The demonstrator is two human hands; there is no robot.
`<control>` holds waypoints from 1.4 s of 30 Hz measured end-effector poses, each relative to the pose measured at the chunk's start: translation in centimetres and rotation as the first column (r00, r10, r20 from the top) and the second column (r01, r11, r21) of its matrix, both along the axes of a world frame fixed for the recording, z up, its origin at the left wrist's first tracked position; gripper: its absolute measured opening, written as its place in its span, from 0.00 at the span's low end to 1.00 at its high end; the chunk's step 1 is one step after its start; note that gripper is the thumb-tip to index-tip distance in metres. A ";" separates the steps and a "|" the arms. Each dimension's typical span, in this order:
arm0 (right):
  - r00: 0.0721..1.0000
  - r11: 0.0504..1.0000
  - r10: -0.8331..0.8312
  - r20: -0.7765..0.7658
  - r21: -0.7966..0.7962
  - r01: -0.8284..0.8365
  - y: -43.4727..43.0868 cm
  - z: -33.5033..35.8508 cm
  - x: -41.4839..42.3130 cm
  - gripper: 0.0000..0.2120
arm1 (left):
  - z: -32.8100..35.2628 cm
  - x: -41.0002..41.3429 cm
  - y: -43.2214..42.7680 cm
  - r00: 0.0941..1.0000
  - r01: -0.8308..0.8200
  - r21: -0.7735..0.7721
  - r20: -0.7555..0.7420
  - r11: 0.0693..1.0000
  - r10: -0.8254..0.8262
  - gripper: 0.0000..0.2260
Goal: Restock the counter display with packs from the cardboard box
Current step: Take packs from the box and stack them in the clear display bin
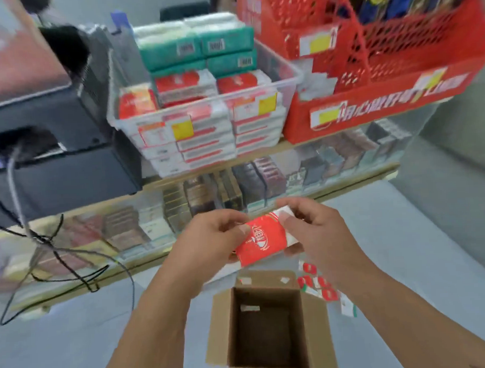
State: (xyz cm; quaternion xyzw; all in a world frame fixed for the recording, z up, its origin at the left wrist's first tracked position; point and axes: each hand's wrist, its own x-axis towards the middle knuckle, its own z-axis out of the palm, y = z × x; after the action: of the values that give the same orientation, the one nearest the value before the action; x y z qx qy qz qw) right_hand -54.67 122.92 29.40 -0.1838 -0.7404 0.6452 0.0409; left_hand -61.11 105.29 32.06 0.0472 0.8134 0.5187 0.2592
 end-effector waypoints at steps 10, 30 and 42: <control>0.985 0.986 0.165 -0.052 0.002 -0.165 1.4 13.2 -4.7 0.05 | 13.0 -2.1 -0.7 0.975 -0.181 0.087 -0.114 0.980 0.190 0.04; 0.991 0.834 0.076 0.111 0.538 -0.124 -2.4 17.5 -22.1 0.04 | 16.2 -13.4 -4.6 0.932 -0.112 0.027 -0.344 0.993 0.115 0.09; 0.988 0.692 0.136 0.070 0.708 -0.145 -1.9 17.1 -21.5 0.10 | 15.3 -12.9 -4.0 0.924 -0.126 0.011 -0.363 0.992 0.121 0.07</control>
State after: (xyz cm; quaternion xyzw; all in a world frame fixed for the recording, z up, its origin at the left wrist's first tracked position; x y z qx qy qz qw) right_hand -76.14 121.06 46.46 -0.1006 -0.9437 0.3102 0.0549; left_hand -74.01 101.32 47.32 0.0892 0.8518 0.5112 0.0718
